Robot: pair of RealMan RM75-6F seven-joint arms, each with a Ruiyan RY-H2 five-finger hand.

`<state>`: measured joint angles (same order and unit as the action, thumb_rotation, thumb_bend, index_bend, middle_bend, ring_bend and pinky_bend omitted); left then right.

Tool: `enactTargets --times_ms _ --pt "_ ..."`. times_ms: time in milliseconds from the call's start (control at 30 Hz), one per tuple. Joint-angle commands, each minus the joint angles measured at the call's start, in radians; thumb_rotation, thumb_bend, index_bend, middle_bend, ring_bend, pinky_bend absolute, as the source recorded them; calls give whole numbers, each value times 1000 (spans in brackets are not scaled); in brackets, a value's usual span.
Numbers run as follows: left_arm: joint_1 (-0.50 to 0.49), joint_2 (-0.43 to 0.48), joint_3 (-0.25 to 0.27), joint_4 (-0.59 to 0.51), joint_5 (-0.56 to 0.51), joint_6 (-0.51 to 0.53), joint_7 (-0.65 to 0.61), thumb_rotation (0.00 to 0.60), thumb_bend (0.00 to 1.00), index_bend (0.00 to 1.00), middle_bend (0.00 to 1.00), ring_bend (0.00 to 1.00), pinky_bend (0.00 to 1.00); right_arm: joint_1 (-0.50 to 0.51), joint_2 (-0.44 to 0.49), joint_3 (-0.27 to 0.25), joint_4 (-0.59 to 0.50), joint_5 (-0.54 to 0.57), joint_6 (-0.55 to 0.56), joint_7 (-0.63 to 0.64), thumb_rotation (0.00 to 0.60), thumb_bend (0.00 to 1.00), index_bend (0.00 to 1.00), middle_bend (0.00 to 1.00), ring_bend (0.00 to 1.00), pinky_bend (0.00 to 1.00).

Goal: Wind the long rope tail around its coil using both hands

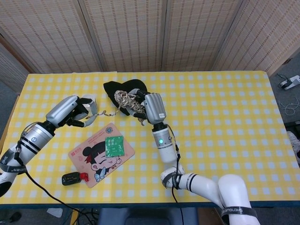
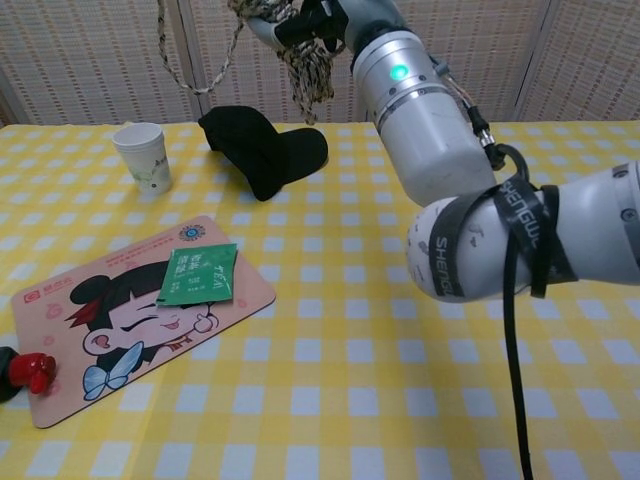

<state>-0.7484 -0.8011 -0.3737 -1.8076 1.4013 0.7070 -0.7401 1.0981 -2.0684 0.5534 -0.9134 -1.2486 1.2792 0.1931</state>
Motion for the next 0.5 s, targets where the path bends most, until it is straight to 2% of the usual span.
enactTargets --times_ms 33,233,500 --pt "-21 14 9 -11 47 -16 -38 600 446 734 1000 1000 1000 9 -5 2 4 3 -7 -8 600 1000 869 700 619 764" --pt "-64 26 13 -30 114 -18 -95 600 446 733 1000 1000 1000 34 -14 -9 7 -2 -30 -40 600 1000 869 700 619 764" --pt "-127 28 -12 -47 83 -33 -175 600 446 733 1000 1000 1000 50 -18 -40 -5 -18 -62 -65 600 984 868 700 619 764"
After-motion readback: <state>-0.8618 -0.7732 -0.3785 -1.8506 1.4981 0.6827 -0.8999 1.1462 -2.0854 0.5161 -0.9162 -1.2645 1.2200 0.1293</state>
